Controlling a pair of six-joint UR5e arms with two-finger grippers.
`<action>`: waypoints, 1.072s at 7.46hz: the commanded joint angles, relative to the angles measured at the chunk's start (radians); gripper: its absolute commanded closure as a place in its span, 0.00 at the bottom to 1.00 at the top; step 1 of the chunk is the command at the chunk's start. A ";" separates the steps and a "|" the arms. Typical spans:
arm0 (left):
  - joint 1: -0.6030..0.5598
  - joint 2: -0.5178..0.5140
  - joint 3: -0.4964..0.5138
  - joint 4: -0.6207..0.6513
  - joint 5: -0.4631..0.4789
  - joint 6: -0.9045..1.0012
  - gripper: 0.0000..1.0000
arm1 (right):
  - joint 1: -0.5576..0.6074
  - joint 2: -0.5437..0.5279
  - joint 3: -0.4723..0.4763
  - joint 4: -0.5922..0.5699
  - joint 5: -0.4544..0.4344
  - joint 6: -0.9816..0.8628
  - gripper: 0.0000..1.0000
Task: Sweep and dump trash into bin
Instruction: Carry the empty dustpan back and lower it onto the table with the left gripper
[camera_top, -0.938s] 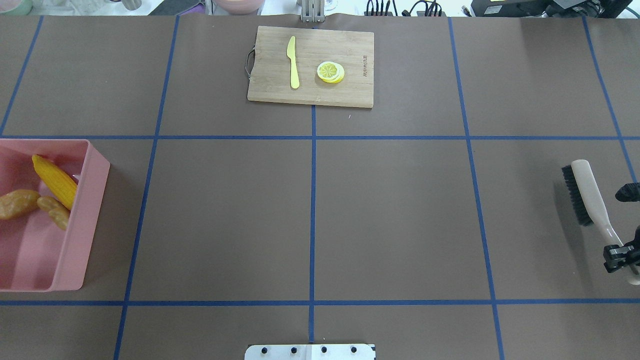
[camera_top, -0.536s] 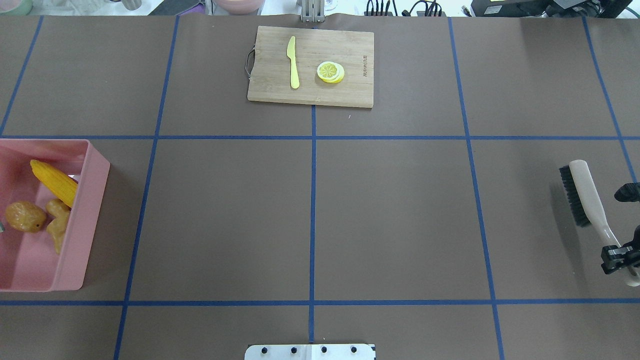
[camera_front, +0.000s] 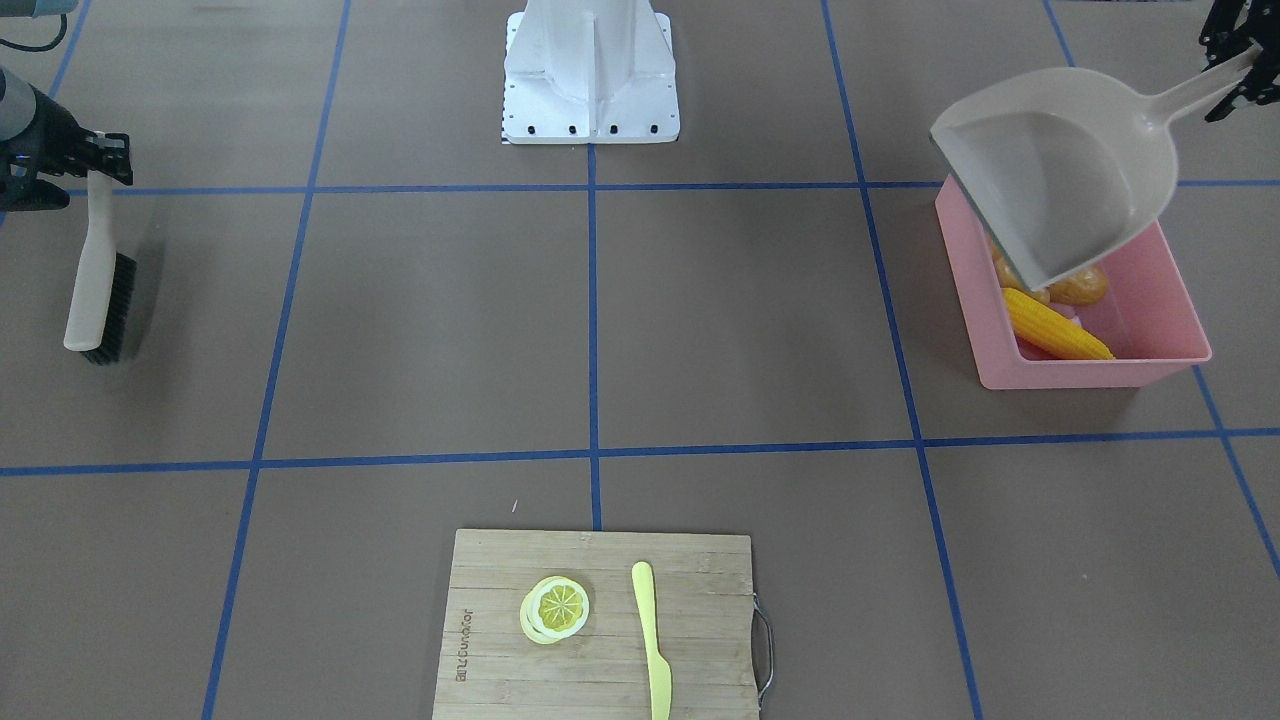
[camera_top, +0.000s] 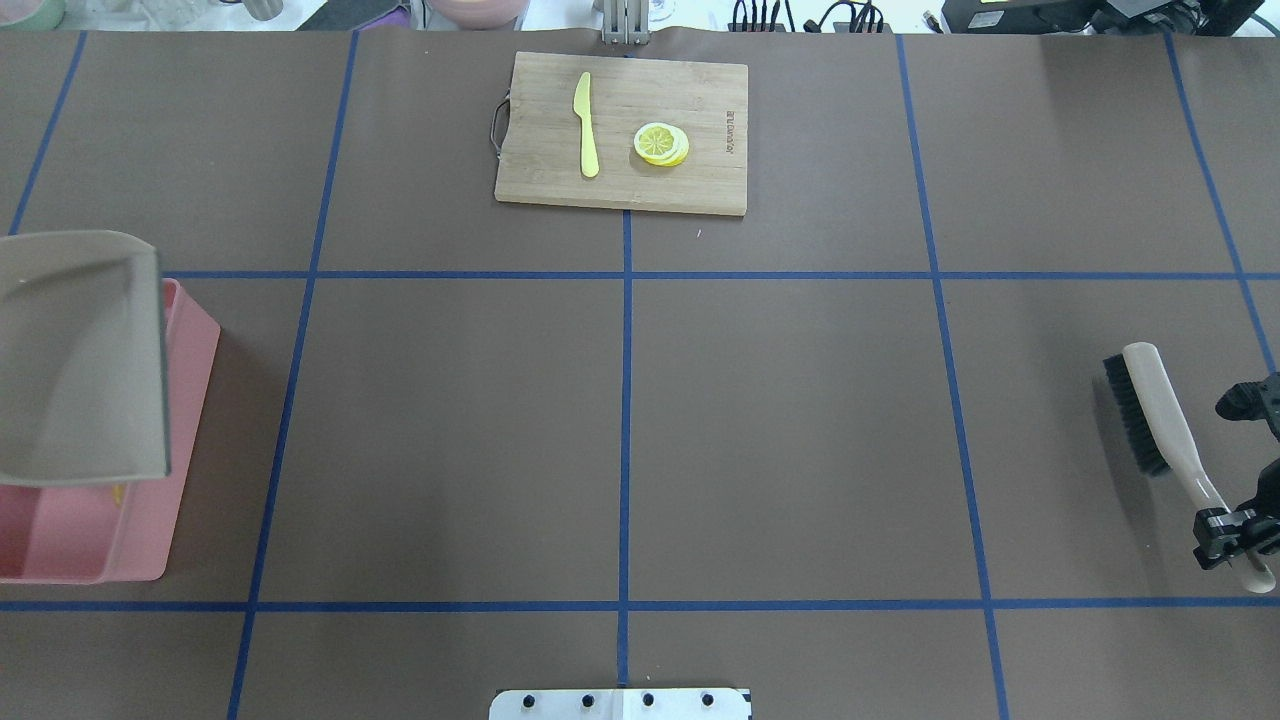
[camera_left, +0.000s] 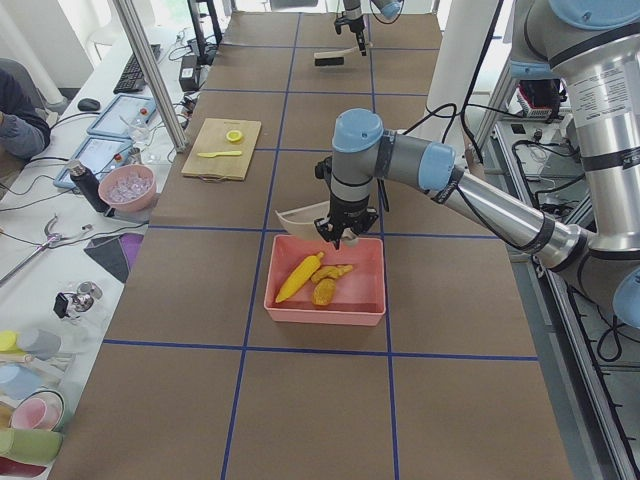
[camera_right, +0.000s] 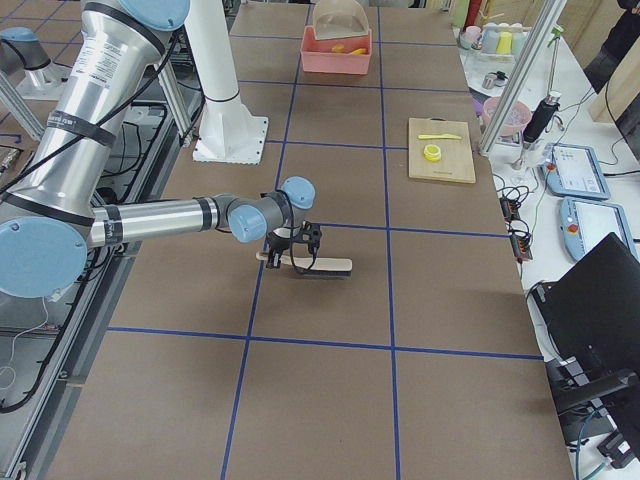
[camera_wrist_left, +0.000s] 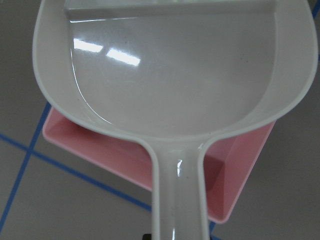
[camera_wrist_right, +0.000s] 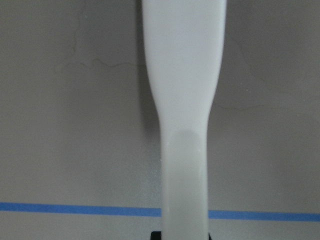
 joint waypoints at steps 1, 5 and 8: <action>0.261 -0.197 0.136 -0.242 0.008 -0.108 0.84 | -0.024 0.003 -0.015 0.000 -0.004 0.000 1.00; 0.456 -0.524 0.499 -0.501 0.088 -0.319 0.84 | -0.045 0.017 -0.042 0.000 -0.001 0.000 1.00; 0.554 -0.532 0.570 -0.594 0.195 -0.427 0.84 | -0.050 0.020 -0.049 -0.002 -0.002 0.000 0.50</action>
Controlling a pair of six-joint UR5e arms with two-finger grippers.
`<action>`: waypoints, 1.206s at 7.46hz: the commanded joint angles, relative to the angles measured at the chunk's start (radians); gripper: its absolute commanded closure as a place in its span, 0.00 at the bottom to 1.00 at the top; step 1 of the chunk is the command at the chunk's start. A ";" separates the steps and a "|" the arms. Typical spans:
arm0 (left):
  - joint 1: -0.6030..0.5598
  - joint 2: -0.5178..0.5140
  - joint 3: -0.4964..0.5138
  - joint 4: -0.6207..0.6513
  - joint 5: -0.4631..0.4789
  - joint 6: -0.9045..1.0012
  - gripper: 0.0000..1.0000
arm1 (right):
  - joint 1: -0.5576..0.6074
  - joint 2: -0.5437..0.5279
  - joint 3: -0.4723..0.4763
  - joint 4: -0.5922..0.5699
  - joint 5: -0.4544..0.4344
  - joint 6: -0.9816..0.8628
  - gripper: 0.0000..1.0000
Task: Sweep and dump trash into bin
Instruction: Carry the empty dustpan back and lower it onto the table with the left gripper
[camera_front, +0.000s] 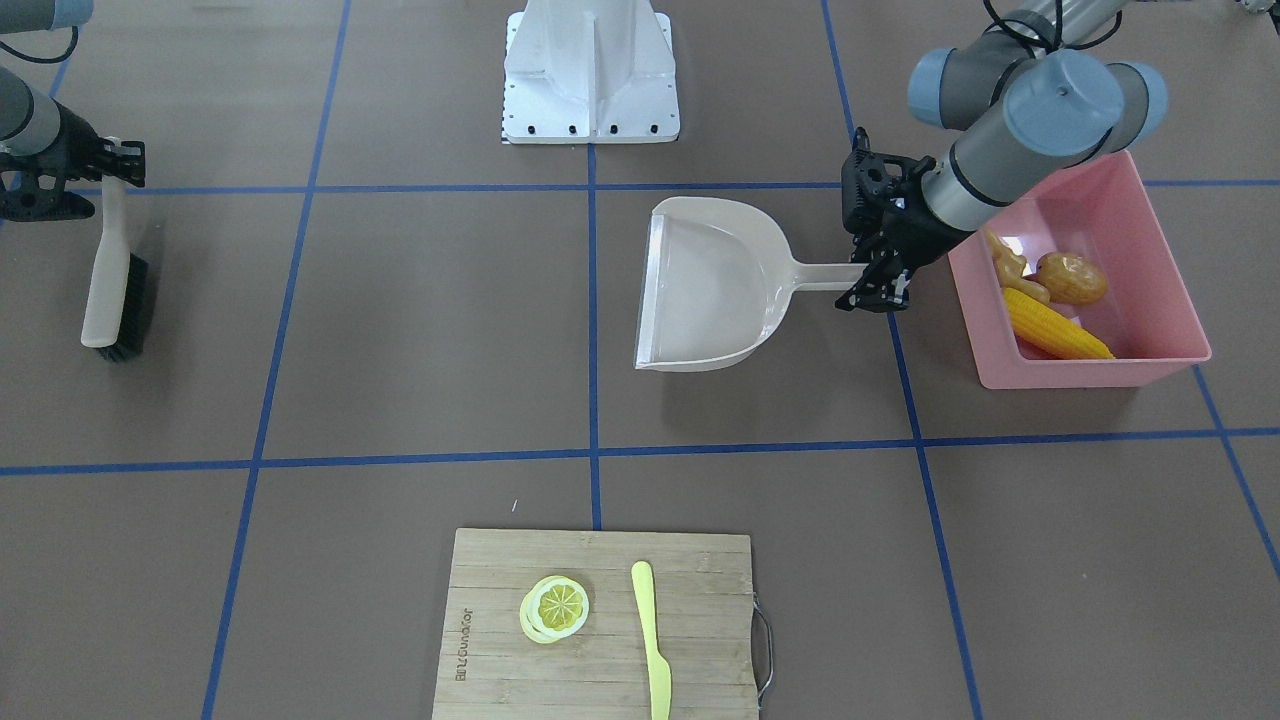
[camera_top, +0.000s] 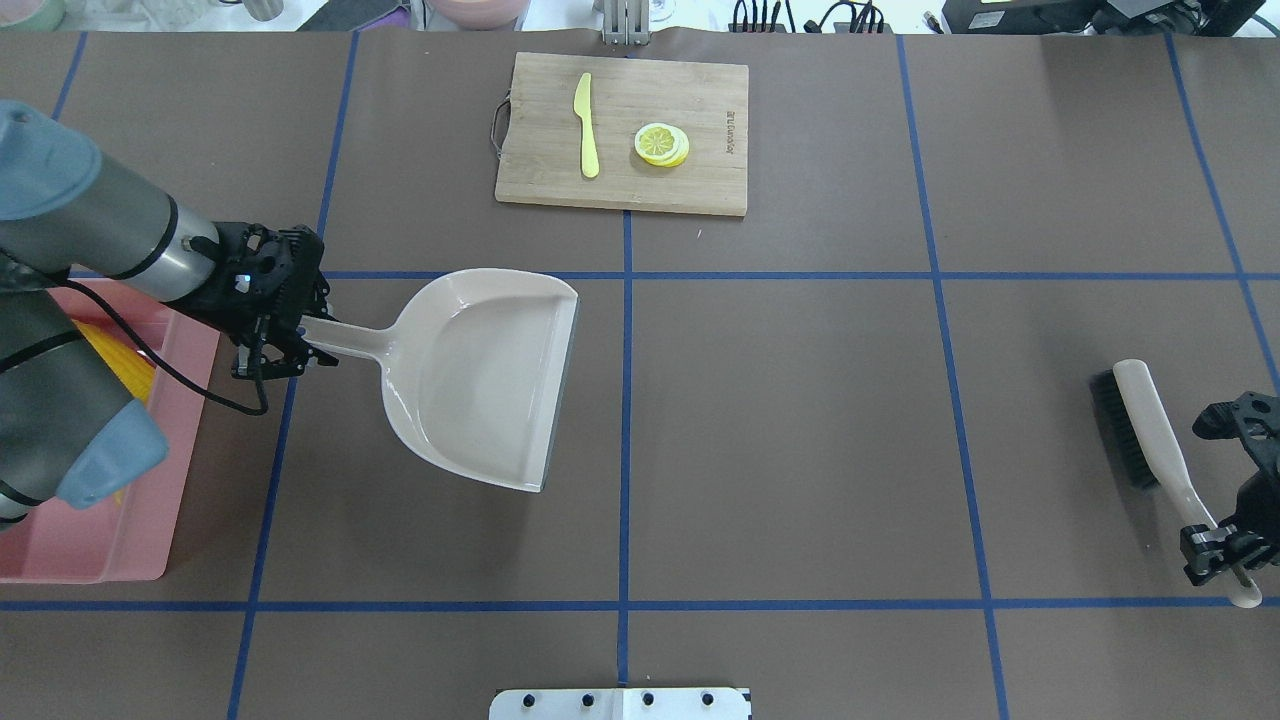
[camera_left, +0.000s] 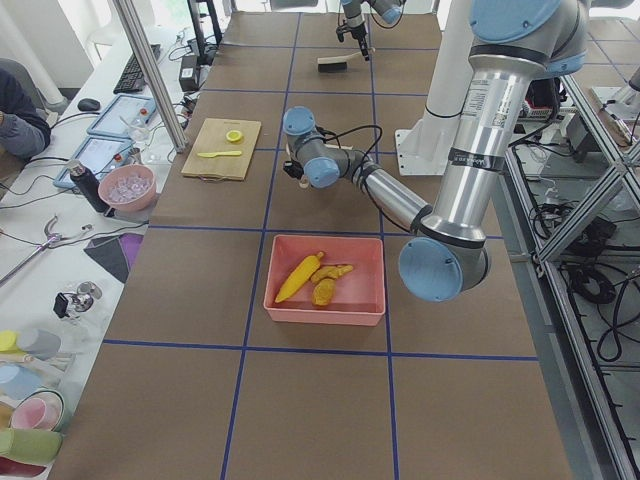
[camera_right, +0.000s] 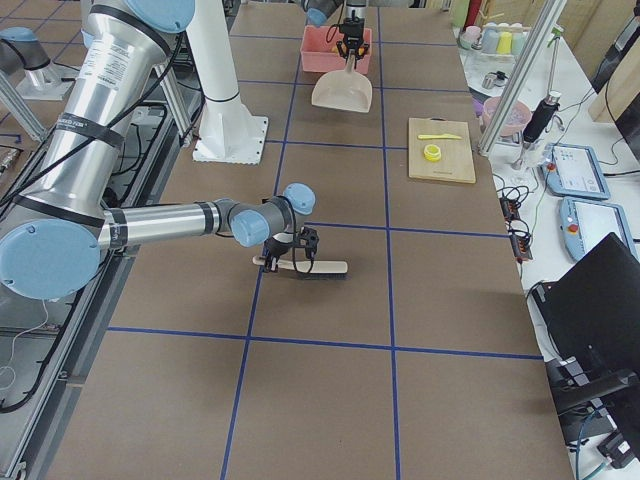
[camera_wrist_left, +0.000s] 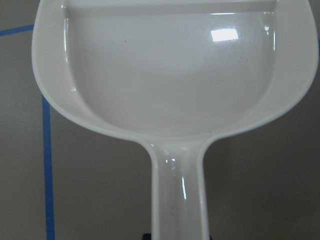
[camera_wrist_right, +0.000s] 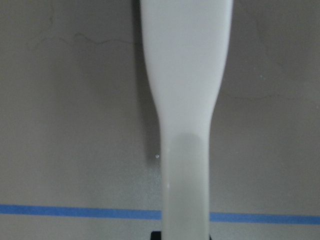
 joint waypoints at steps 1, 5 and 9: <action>0.109 -0.022 0.036 -0.046 0.095 -0.090 0.84 | -0.001 0.001 -0.002 0.000 0.000 0.000 0.37; 0.133 -0.042 0.067 -0.095 0.115 -0.121 0.80 | 0.002 0.000 0.005 0.004 0.002 0.000 0.00; 0.133 -0.043 0.062 -0.089 0.115 -0.149 0.42 | 0.144 0.058 0.041 0.018 -0.001 -0.003 0.00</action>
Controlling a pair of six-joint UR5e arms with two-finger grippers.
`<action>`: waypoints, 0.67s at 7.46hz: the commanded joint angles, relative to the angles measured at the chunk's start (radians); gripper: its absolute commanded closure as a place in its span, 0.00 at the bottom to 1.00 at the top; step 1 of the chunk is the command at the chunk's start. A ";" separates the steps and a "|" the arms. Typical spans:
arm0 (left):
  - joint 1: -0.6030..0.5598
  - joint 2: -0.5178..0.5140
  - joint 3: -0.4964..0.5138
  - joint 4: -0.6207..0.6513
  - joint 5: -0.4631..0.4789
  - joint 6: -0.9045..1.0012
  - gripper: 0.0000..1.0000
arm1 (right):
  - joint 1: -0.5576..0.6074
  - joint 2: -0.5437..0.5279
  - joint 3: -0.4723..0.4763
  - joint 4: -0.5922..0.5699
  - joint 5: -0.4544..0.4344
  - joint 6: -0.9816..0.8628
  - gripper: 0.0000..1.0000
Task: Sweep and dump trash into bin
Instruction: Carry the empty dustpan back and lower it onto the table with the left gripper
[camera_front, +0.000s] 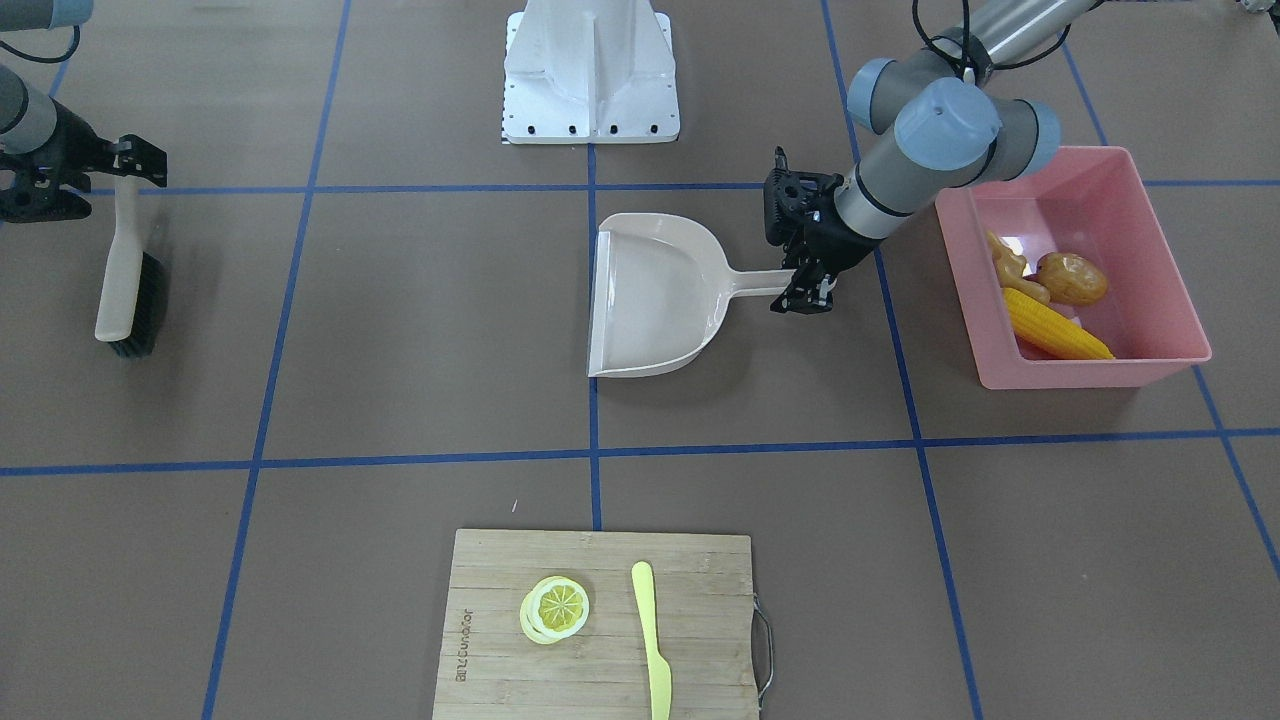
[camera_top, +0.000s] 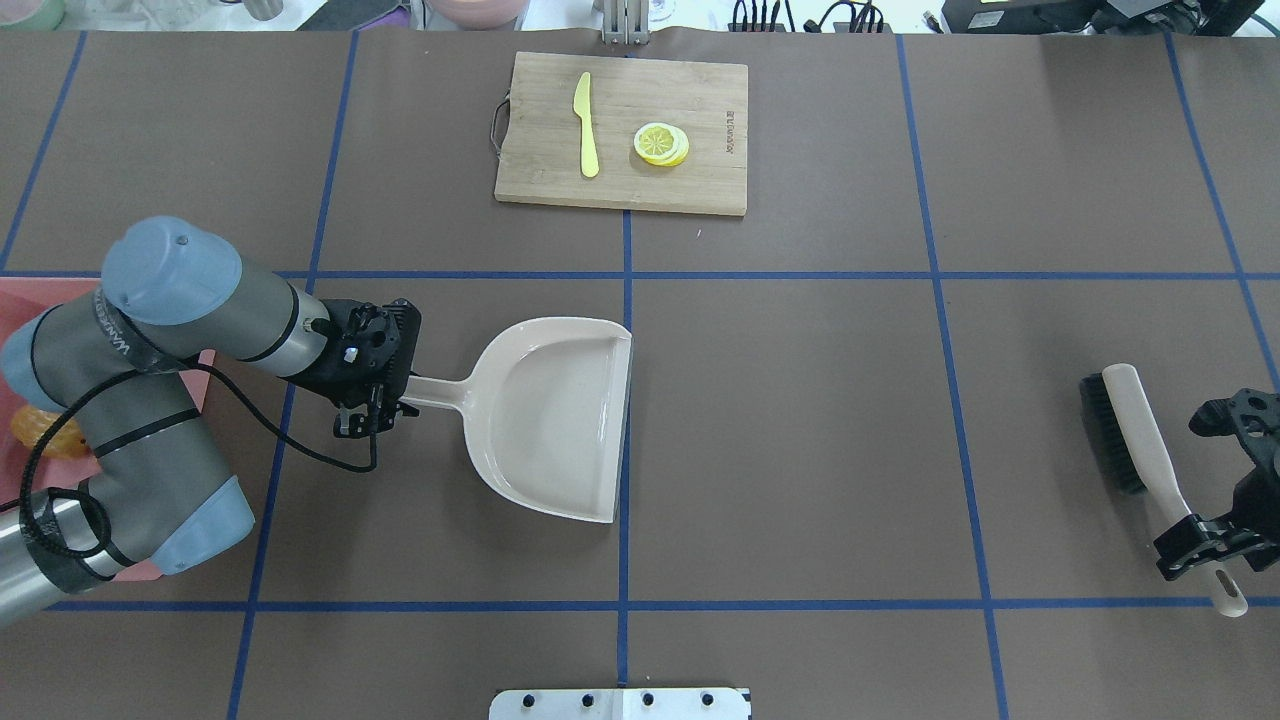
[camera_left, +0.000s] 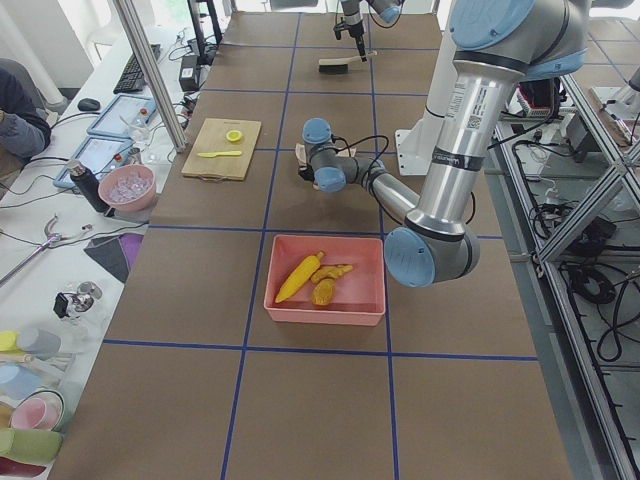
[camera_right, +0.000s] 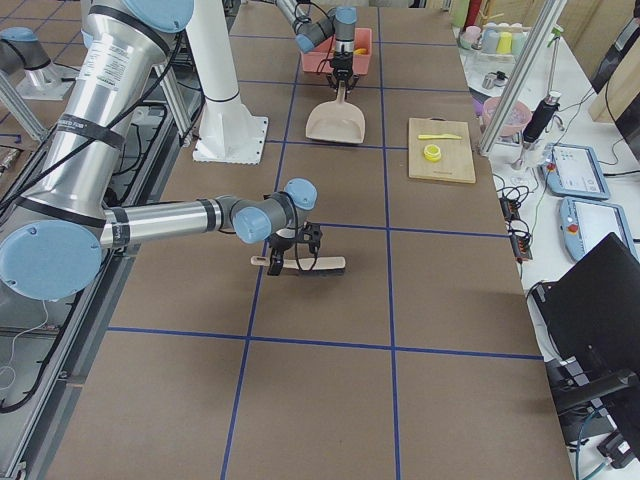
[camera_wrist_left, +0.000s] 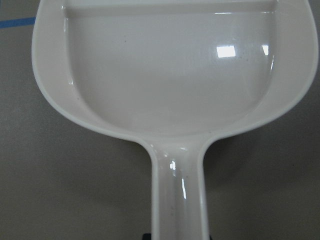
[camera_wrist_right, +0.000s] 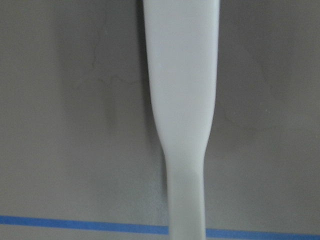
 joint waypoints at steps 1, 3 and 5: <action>0.002 -0.001 0.002 0.010 0.002 0.006 0.38 | 0.186 0.057 0.027 0.007 0.003 -0.013 0.00; -0.001 -0.004 -0.006 0.010 -0.001 0.009 0.06 | 0.342 0.083 0.032 0.001 -0.003 -0.018 0.00; -0.029 0.007 -0.062 0.009 -0.009 0.008 0.02 | 0.361 0.097 0.009 -0.005 -0.111 -0.048 0.00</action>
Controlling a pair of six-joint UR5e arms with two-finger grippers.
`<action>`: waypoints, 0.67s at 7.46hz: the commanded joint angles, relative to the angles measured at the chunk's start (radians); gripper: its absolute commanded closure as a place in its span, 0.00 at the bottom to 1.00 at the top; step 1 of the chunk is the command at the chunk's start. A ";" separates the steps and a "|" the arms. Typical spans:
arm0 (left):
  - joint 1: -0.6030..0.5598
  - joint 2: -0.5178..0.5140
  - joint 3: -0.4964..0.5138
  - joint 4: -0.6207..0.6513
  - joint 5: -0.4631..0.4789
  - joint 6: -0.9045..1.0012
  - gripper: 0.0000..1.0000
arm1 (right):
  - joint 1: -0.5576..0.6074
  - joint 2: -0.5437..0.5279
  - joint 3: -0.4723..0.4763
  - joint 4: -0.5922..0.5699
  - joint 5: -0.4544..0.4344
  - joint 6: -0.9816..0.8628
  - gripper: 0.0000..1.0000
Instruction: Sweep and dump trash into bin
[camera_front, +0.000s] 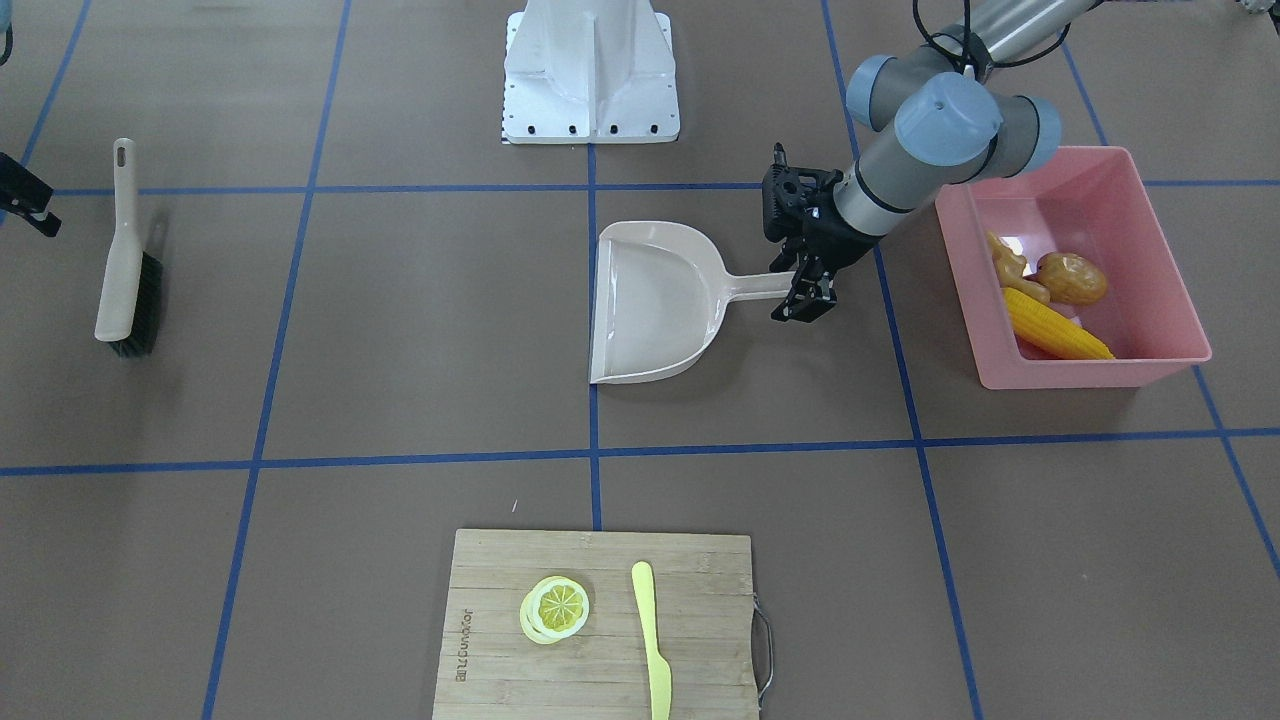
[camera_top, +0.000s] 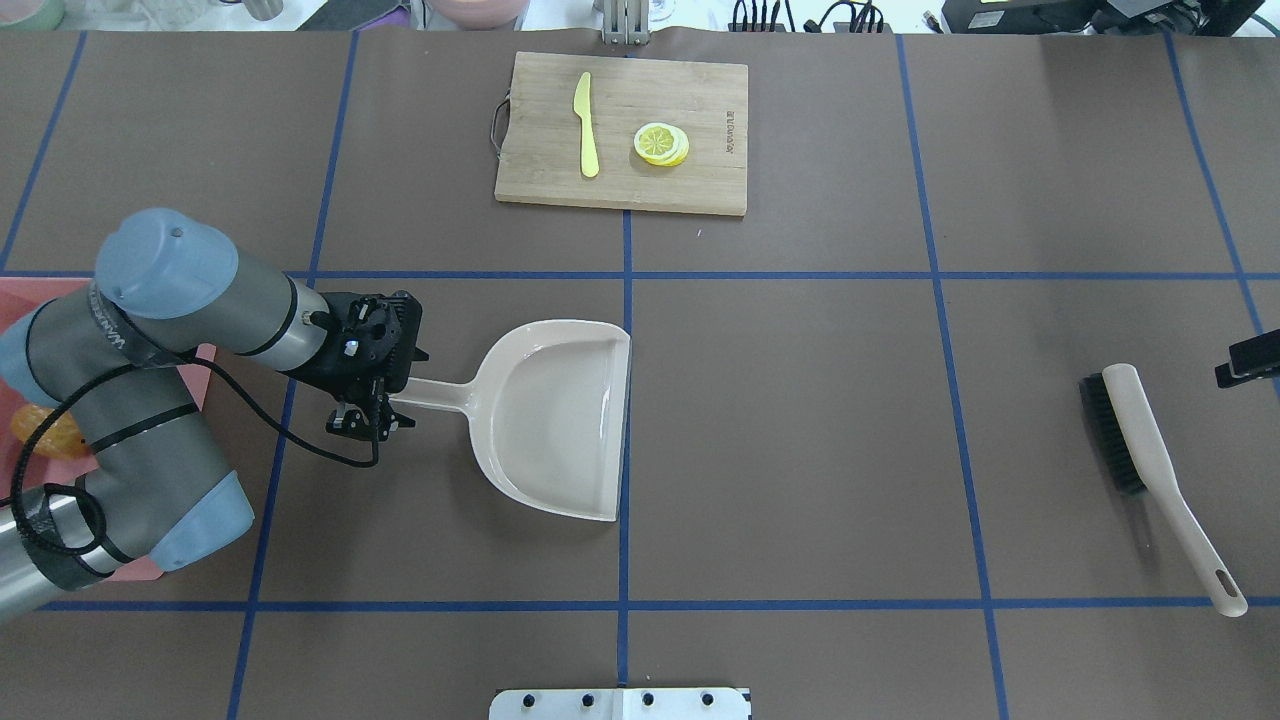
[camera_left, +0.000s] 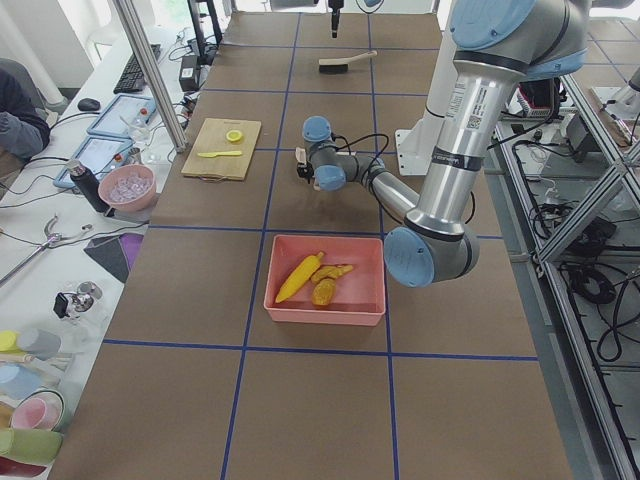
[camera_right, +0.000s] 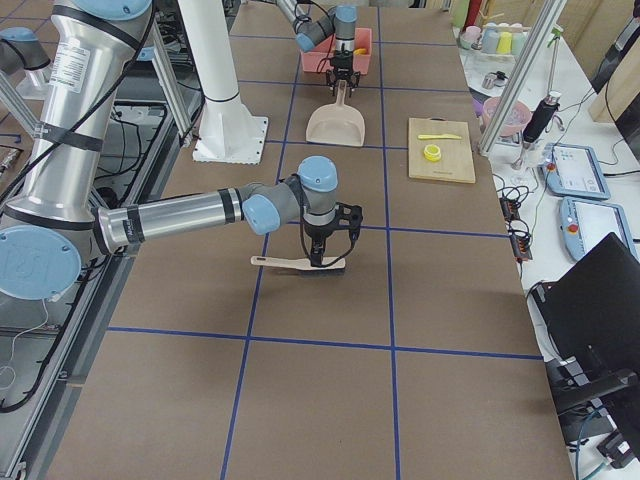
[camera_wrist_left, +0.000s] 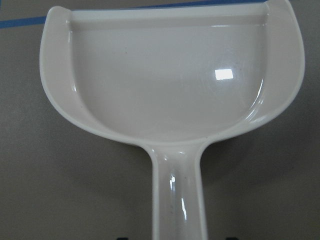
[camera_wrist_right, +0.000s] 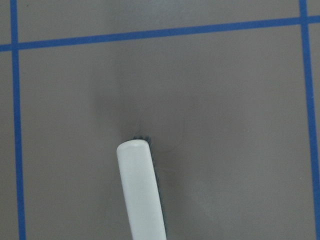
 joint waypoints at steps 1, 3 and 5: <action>-0.046 0.040 -0.066 -0.010 -0.017 0.001 0.02 | 0.070 0.067 -0.083 -0.016 -0.059 -0.039 0.00; -0.069 0.144 -0.173 0.008 -0.016 0.000 0.02 | 0.164 0.228 -0.271 -0.097 -0.050 -0.157 0.00; -0.203 0.283 -0.298 0.113 -0.014 -0.008 0.02 | 0.213 0.265 -0.405 -0.081 -0.048 -0.177 0.00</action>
